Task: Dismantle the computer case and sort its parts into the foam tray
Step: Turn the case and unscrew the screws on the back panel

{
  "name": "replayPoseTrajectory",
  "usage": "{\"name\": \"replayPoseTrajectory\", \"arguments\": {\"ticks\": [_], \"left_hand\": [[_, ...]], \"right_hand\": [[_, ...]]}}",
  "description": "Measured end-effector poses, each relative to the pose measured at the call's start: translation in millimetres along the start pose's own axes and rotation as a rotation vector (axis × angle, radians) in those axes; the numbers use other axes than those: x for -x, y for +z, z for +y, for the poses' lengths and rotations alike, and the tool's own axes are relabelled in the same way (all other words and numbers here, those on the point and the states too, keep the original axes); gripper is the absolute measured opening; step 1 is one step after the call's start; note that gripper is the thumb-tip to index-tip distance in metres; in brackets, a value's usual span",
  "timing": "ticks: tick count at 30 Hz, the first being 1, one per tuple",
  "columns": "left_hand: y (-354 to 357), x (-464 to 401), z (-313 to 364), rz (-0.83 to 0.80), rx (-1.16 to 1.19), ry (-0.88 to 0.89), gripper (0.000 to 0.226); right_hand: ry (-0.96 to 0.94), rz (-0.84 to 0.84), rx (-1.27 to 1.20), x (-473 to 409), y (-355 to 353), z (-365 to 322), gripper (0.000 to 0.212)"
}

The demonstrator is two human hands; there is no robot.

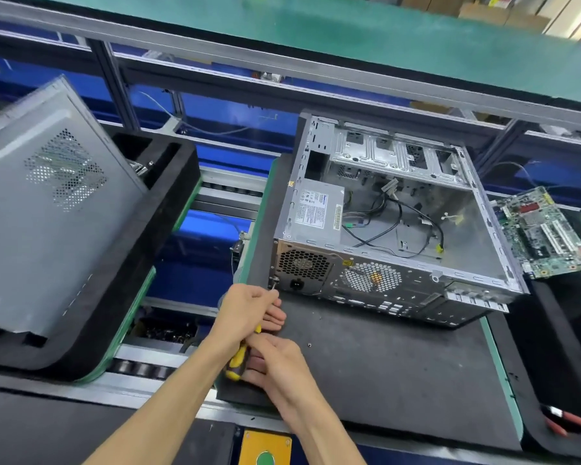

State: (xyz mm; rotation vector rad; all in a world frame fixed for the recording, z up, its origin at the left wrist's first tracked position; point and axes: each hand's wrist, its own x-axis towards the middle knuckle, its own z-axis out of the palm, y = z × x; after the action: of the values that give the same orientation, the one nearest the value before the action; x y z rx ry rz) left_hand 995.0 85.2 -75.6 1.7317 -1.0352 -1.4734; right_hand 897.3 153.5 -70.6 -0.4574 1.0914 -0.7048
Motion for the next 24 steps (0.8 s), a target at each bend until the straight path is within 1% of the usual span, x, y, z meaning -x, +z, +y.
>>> {"name": "replayPoseTrajectory", "arguments": {"ticks": [2, 4, 5, 7, 11, 13, 15, 17, 20, 22, 24], "left_hand": [[-0.3, -0.2, 2.6, -0.05, 0.026, -0.011, 0.032], [1.5, 0.1, 4.9, -0.086, 0.016, -0.007, 0.032], [3.2, 0.3, 5.1, -0.078, 0.009, -0.002, 0.03], [7.4, 0.5, 4.1, -0.043, 0.017, 0.009, 0.026], [13.0, -0.4, -1.5, -0.032, 0.081, 0.018, 0.035], [15.1, -0.9, -3.2, -0.028, 0.11, 0.026, 0.036], [17.2, 0.0, -4.5, -0.005, 0.116, 0.041, 0.034], [14.7, 1.6, -5.1, 0.039, 0.053, 0.065, 0.028], [8.5, 3.3, -4.2, 0.082, -0.08, 0.096, 0.025], [8.4, 2.7, -1.9, 0.083, -0.108, 0.092, 0.027], [9.6, 2.2, -0.1, 0.072, -0.067, 0.053, 0.03]], "right_hand": [[0.009, -0.052, -0.071, 0.0, -5.3, -3.1, 0.022], [-0.033, -0.027, -0.082, -0.6, -9.2, -3.8, 0.023], [-0.05, -0.017, -0.077, -0.8, -9.1, -3.7, 0.025], [-0.025, -0.024, -0.096, 0.0, -8.3, -3.0, 0.026], [0.093, -0.081, -0.21, 6.6, -17.3, -1.2, 0.023], [0.093, -0.105, -0.22, 8.8, -22.0, 1.2, 0.021], [0.031, -0.062, -0.172, 8.4, -21.5, 3.3, 0.019], [-0.034, 0.046, -0.081, 6.9, -17.0, 5.3, 0.02], [-0.089, 0.199, 0.109, 5.4, -12.9, 5.0, 0.031], [-0.082, 0.205, 0.211, 3.9, -11.2, 2.8, 0.031], [-0.019, 0.095, 0.184, 3.9, -10.4, -1.5, 0.025]]}}
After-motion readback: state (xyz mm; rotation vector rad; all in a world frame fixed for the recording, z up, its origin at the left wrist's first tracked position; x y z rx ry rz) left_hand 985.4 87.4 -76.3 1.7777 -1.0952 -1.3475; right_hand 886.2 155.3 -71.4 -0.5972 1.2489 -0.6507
